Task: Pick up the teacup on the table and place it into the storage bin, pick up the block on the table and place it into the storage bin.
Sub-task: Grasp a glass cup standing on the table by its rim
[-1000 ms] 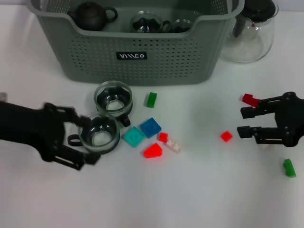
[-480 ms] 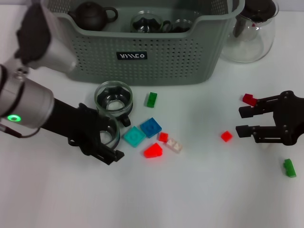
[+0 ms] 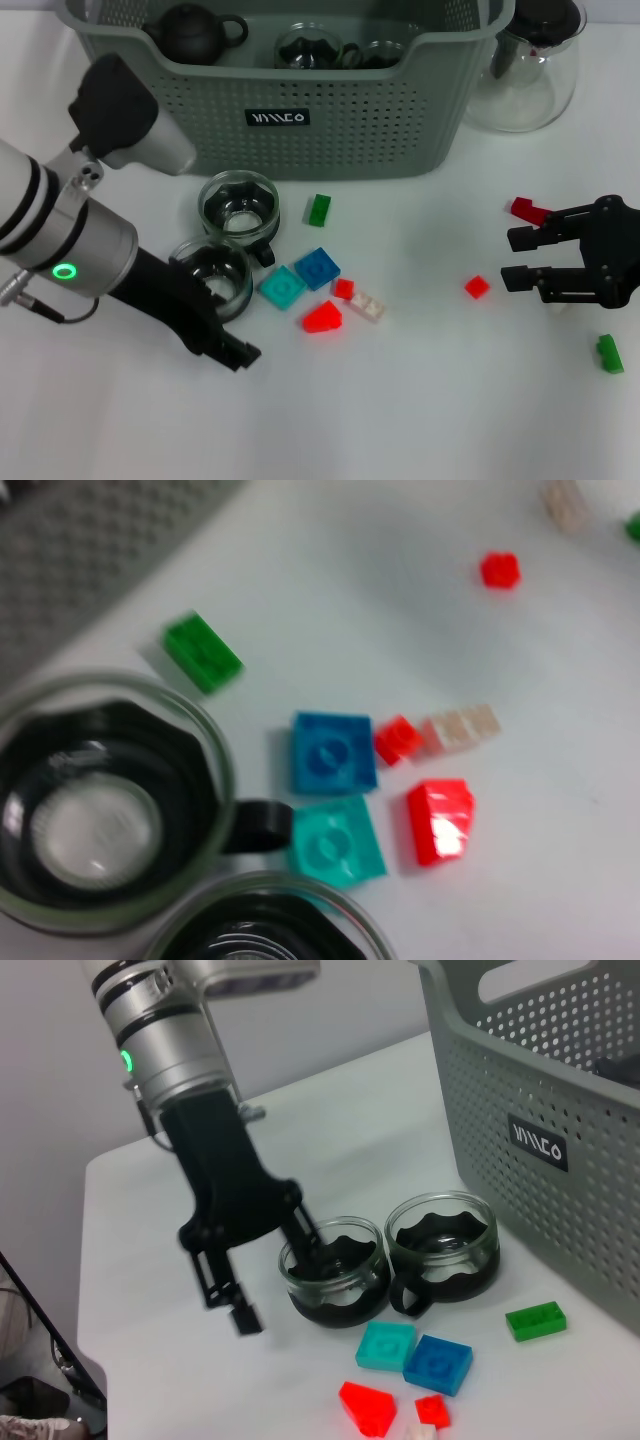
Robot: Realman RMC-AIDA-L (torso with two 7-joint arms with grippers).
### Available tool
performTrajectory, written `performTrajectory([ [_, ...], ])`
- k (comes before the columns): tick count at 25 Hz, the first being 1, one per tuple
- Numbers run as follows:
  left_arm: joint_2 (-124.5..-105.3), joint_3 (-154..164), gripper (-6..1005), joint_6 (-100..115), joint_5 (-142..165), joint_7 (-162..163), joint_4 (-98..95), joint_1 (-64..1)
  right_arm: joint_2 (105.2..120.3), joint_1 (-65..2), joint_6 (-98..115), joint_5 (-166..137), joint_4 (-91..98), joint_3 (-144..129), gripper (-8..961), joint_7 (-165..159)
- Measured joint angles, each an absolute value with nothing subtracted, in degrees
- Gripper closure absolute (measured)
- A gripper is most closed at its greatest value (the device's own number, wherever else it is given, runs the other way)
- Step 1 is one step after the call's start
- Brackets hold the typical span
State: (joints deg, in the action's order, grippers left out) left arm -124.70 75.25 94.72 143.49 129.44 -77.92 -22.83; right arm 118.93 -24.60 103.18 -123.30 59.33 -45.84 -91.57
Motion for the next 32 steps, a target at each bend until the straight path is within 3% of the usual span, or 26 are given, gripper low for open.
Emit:
performTrajectory([
  [19,-124.80,82.1,260,90.3,147.2,129.3,-79.6,-22.0,118.91,-24.7,103.2,-123.5,58.8,-45.8,435,-90.7],
  [24,-124.66,82.7,472,89.8,148.6,133.4,-78.4,-23.4,118.88,-24.5,103.2,-123.5,58.7,-45.8,435,-90.7],
  [32,-124.62,81.7,708,93.2,148.6,134.7,-81.2,-23.4,118.83,-24.8,103.2,-123.5,58.6,-45.8,436,-90.7],
])
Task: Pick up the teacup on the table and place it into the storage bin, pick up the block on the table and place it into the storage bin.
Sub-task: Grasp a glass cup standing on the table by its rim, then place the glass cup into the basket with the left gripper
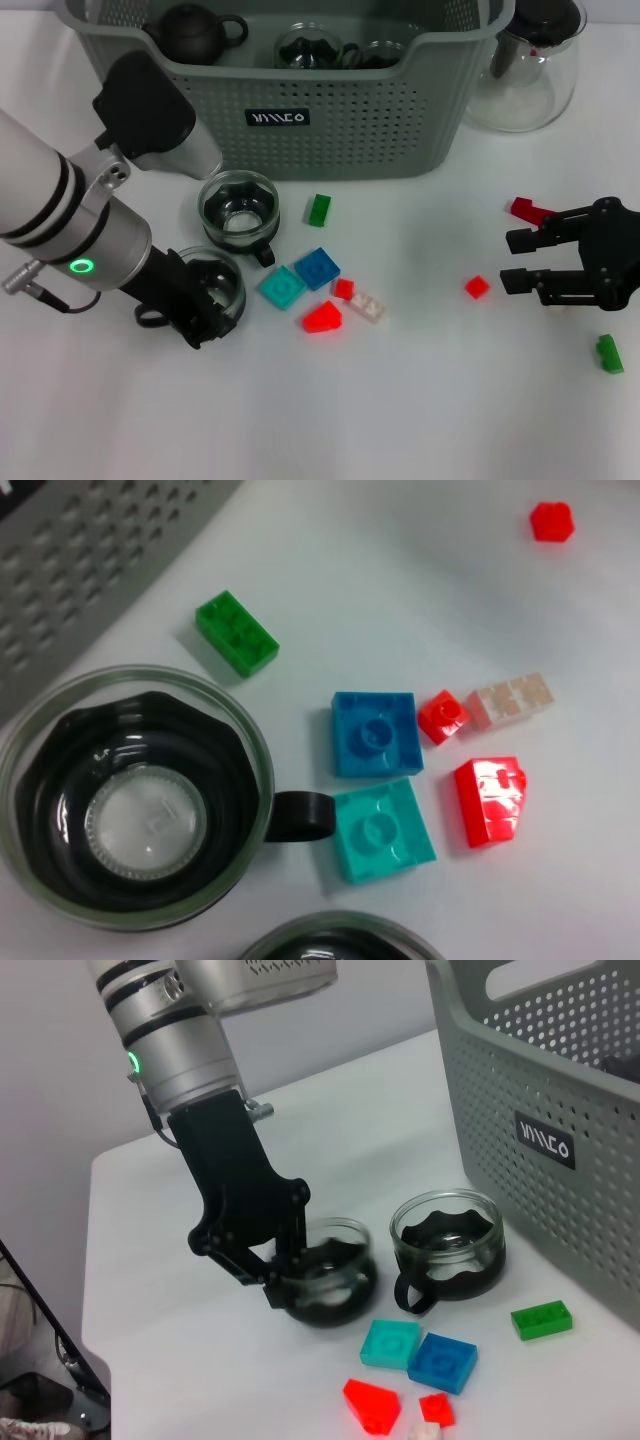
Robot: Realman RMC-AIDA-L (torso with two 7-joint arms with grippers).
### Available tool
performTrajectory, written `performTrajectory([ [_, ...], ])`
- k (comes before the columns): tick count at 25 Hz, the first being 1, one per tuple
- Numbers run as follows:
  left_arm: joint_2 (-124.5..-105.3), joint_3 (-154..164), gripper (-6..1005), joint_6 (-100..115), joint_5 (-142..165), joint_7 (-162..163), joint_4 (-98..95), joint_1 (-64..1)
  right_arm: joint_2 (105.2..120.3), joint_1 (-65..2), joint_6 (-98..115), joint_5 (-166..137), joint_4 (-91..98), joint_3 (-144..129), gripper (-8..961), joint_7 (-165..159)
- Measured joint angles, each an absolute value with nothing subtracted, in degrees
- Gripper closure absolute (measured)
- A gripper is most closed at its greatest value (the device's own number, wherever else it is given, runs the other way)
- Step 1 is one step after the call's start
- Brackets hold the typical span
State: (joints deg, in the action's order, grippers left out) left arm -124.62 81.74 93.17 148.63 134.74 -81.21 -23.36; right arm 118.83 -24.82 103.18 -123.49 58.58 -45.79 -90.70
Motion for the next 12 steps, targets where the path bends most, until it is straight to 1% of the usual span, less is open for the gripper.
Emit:
performTrajectory([
  [6,-124.34,76.7,929,98.3,145.6,133.4,-83.4,-23.9,118.66,-24.9,103.2,-123.5,58.1,-45.8,435,-90.1],
  [10,-124.11,65.1,947,107.2,137.2,126.8,-80.5,-26.5,118.65,-24.9,103.2,-123.5,58.0,-45.8,435,-90.0],
  [12,-123.44,57.0,951,112.8,131.4,121.1,-74.7,-29.0,118.65,-24.9,103.2,-123.5,57.8,-45.8,436,-90.0],
])
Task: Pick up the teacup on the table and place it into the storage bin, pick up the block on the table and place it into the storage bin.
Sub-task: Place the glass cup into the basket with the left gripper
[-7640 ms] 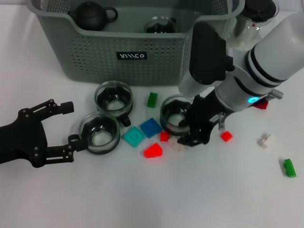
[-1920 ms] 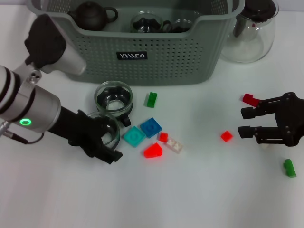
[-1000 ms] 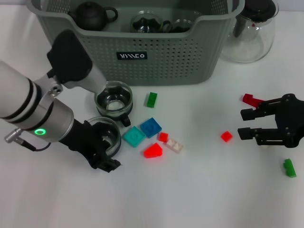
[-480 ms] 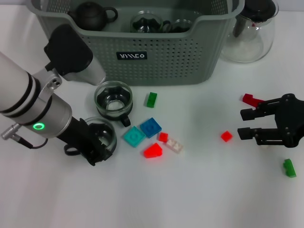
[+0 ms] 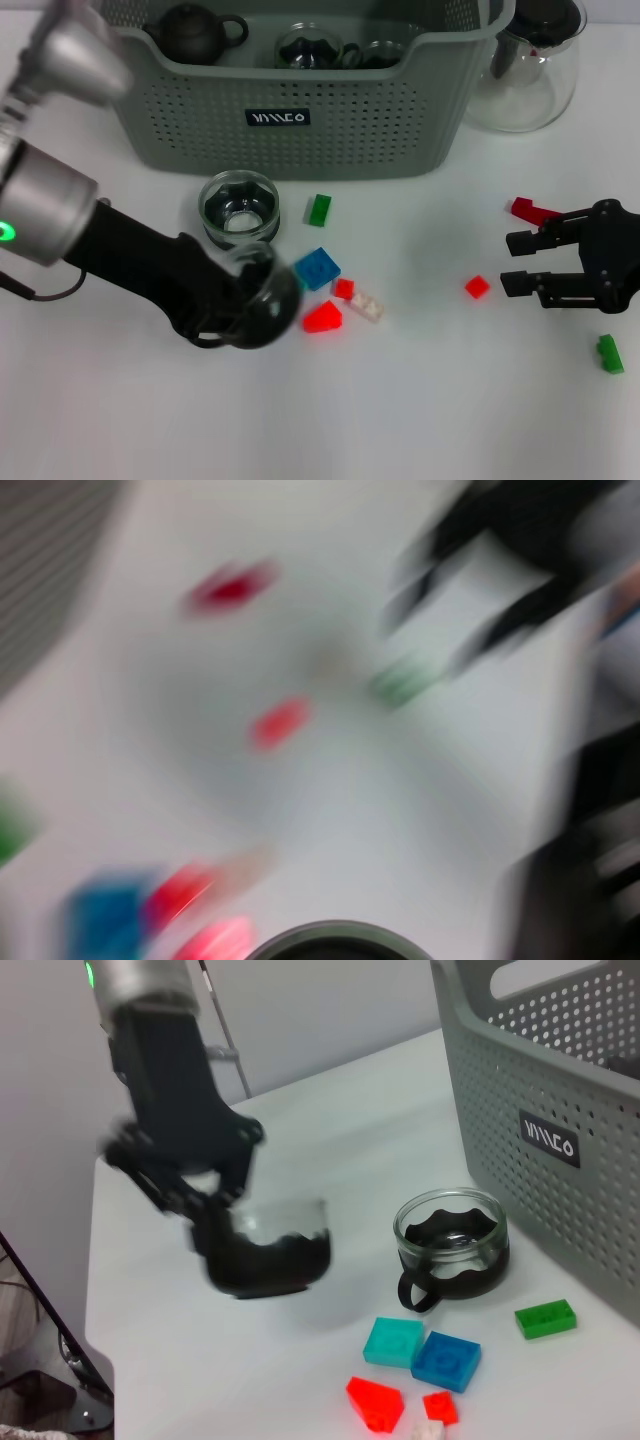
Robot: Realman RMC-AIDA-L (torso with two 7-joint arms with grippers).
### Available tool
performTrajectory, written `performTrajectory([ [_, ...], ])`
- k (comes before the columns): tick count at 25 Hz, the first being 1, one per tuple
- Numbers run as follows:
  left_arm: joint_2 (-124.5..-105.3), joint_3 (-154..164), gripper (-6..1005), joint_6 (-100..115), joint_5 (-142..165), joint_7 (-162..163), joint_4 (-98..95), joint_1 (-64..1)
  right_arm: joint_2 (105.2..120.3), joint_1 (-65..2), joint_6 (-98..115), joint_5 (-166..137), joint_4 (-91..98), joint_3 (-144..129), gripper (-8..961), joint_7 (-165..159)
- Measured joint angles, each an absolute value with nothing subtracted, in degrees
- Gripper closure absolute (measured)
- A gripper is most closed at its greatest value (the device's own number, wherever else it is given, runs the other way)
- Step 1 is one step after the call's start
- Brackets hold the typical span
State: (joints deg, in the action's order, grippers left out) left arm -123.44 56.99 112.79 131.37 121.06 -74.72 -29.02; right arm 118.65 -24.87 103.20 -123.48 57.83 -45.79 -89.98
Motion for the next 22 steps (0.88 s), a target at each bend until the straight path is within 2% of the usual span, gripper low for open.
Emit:
performTrajectory([
  [3,-120.72,47.5,951,118.0,120.6,113.6,-63.7,-32.1,118.65,-24.9,103.2,-123.5,57.4,-45.8,436,-89.9],
  [4,-119.27,44.9,951,118.4,114.8,111.4,-59.4,-32.5,118.65,-24.9,103.2,-123.5,57.3,-45.7,436,-89.8],
  [6,-118.24,42.0,951,118.4,105.5,109.4,-56.1,-32.3,118.65,-24.9,103.2,-123.5,57.0,-45.3,436,-89.4],
  [11,-118.53,33.9,951,113.3,86.7,109.2,-53.2,-33.5,118.64,-25.2,103.3,-123.3,56.6,-44.4,435,-89.2],
  [13,-117.68,34.2,951,105.5,85.6,111.9,-53.1,-36.2,118.66,-25.2,103.4,-123.1,56.5,-44.2,435,-89.0],
  [16,-114.20,39.8,950,91.6,90.8,116.8,-52.6,-42.3,118.66,-25.2,104.0,-123.1,56.5,-43.7,435,-88.6],
  [19,-111.74,45.4,950,82.1,101.4,122.2,-51.4,-48.8,118.72,-25.2,104.6,-123.1,56.5,-42.6,436,-88.1],
  [22,-110.38,51.7,950,74.1,115.3,128.8,-47.6,-55.8,118.94,-25.2,104.7,-123.0,56.5,-42.0,436,-87.7],
])
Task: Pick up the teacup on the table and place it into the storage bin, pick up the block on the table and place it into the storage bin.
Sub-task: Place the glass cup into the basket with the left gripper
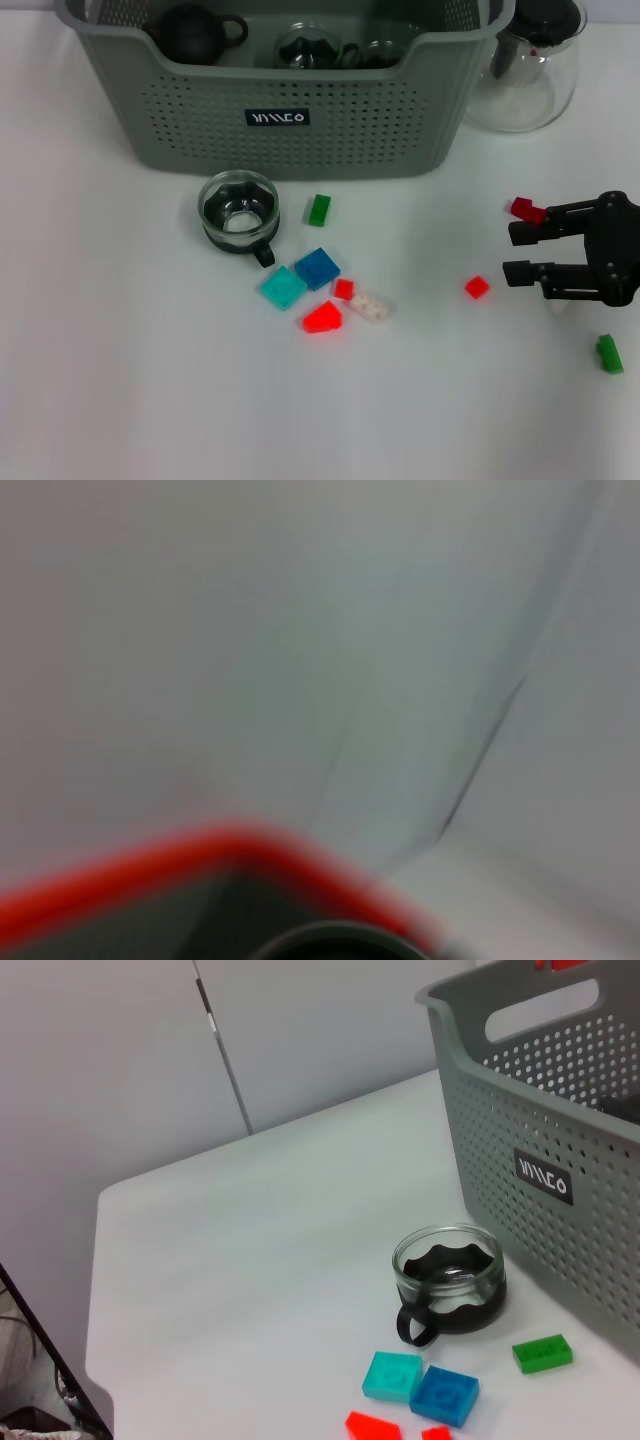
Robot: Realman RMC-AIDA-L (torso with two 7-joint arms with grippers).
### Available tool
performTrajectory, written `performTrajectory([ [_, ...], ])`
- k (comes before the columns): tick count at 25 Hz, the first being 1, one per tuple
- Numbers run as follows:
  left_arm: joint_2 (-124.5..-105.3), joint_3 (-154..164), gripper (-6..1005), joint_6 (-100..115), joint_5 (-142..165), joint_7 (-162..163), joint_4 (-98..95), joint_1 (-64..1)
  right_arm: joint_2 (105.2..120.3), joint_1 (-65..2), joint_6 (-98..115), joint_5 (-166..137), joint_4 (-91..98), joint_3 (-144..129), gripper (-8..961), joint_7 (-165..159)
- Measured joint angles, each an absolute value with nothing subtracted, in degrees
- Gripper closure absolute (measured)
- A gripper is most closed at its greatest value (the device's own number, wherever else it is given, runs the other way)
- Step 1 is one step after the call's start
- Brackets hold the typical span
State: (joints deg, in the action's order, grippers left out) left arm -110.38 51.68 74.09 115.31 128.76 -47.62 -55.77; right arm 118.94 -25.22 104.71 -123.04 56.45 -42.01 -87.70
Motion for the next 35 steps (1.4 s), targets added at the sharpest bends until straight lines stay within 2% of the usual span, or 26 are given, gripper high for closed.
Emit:
performTrajectory([
  [1,-110.38,51.7,950,74.1,115.3,128.8,-47.6,-55.8,119.00,-25.2,104.7,-123.0,56.4,-41.9,435,-87.6],
  [2,-110.50,55.5,950,70.1,125.0,133.3,-44.3,-60.2,119.05,-25.2,104.8,-123.0,56.4,-41.9,435,-87.5],
  [5,-112.16,58.9,950,65.8,135.1,137.5,-40.7,-63.7,119.10,-25.2,105.5,-123.0,55.3,-41.2,435,-86.4],
  [11,-117.37,61.4,953,58.8,152.1,141.8,-35.7,-68.0,118.73,-25.2,106.6,-123.0,51.8,-38.5,436,-83.4],
  [16,-121.23,61.7,938,53.9,162.2,144.1,-34.1,-68.9,118.54,-24.9,107.7,-123.0,50.7,-36.5,435,-81.8],
  [19,-121.97,62.8,922,51.8,163.4,144.6,-32.9,-68.9,118.53,-24.7,108.0,-123.0,50.7,-36.0,435,-81.7],
  [32,-122.14,62.8,850,51.4,163.6,145.4,-33.5,-68.7,118.35,-25.2,108.3,-123.0,50.0,-35.6,435,-81.7],
  [35,-123.01,60.7,715,54.4,160.5,144.2,-41.2,-65.7,118.21,-25.2,108.3,-123.0,49.9,-34.9,435,-81.7],
])
